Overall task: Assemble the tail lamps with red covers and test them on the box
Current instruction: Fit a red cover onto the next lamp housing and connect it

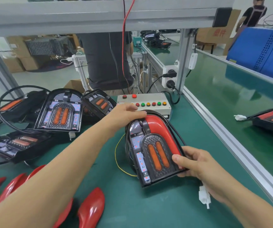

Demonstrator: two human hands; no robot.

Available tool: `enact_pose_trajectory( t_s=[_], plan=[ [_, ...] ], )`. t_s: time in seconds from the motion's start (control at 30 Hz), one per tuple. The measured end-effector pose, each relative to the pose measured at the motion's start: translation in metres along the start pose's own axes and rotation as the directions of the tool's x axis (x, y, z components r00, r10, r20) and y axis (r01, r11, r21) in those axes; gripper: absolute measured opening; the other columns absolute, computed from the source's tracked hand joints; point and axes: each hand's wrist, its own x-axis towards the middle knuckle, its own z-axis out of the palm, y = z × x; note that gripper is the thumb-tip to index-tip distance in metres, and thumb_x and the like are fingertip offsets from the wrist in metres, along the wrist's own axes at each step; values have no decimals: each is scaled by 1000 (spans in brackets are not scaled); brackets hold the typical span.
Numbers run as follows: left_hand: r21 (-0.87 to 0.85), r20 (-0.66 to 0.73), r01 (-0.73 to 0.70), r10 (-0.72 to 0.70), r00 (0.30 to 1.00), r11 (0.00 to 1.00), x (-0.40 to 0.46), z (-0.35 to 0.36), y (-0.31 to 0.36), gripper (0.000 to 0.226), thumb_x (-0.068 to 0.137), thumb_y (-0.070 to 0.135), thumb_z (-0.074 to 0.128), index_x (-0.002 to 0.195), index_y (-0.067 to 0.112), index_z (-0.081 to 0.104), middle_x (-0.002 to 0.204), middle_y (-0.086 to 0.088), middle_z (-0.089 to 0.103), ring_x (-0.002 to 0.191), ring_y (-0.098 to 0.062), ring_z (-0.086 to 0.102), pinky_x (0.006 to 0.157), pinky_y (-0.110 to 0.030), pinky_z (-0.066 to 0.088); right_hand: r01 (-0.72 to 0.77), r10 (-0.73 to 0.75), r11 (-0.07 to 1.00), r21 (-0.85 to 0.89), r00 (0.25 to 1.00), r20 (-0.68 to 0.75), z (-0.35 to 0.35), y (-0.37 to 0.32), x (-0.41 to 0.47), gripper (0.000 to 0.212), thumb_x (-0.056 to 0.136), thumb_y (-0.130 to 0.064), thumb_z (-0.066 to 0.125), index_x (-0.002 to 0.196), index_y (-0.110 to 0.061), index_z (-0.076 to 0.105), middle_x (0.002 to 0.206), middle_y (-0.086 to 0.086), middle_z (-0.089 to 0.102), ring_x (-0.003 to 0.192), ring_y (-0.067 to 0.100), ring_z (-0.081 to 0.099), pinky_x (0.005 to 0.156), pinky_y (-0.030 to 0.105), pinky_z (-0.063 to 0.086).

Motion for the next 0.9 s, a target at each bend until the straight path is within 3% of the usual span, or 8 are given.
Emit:
enact_pose_trajectory(
  t_s=[0.13, 0.23, 0.33, 0.47, 0.57, 0.63, 0.77, 0.9],
  plan=[
    [286, 11, -173, 177, 984, 943, -16, 8, 7, 76, 67, 55, 75, 131, 26, 49, 131, 8, 50, 119, -10, 47, 103, -31, 36, 27, -28, 999, -29, 999, -30, 9, -2, 3, 36, 72, -33, 74, 104, -19, 70, 97, 0, 76, 89, 20, 72, 73, 31, 58],
    [372, 19, -161, 166, 986, 914, -25, 28, 12, 80, 66, 55, 77, 134, 27, 45, 135, 5, 47, 124, -17, 46, 107, -43, 35, 47, -49, 998, -34, 997, -61, 16, -7, 5, 25, 78, -22, 75, 102, -18, 70, 95, 1, 76, 88, 23, 72, 75, 36, 57],
    [420, 6, -165, 179, 984, 892, -28, 31, 15, 78, 65, 55, 77, 132, 30, 46, 133, 7, 47, 124, -19, 44, 107, -45, 33, 44, -46, 999, -27, 996, -78, 16, -8, 3, 24, 78, -19, 75, 102, -16, 70, 95, 4, 76, 90, 28, 72, 80, 42, 58],
    [207, 174, -201, 166, 971, 958, -27, 16, 13, 64, 72, 33, 80, 129, 27, 52, 135, 5, 48, 117, -14, 51, 103, -37, 42, 34, -34, 999, -4, 997, -67, 13, -7, -2, 27, 78, -19, 75, 104, -16, 70, 97, 5, 76, 91, 30, 71, 83, 46, 57],
    [21, 85, -162, 159, 984, 987, -23, 12, 7, 37, 86, 23, 68, 122, 23, 61, 126, 4, 58, 107, -11, 58, 98, -30, 47, 45, -45, 999, 5, 997, -64, 13, -6, -5, 41, 68, -29, 76, 107, -15, 69, 98, 5, 76, 92, 30, 71, 84, 47, 56],
    [-16, 77, -134, 134, 988, 991, -21, 15, 5, 38, 85, 29, 68, 122, 24, 60, 118, 7, 60, 103, -9, 60, 97, -30, 48, 50, -50, 999, -2, 997, -60, 13, -6, -6, 47, 64, -33, 76, 107, -15, 69, 98, 5, 76, 92, 29, 72, 84, 47, 56],
    [144, 56, -185, 179, 982, 972, -25, 22, 3, 68, 67, 43, 82, 127, 26, 55, 121, 11, 55, 108, -8, 56, 101, -31, 44, 54, -54, 999, -2, 997, -63, 15, -7, -5, 46, 64, -34, 75, 105, -16, 70, 97, 4, 76, 90, 27, 72, 84, 49, 56],
    [277, -21, -201, 215, 976, 940, -28, 22, 6, 68, 69, 45, 78, 130, 30, 52, 136, 7, 48, 127, -15, 43, 110, -45, 30, 29, -28, 999, 24, 997, -66, 14, -6, -3, 43, 66, -31, 75, 105, -14, 70, 96, 6, 76, 89, 30, 72, 85, 51, 57]
  ],
)
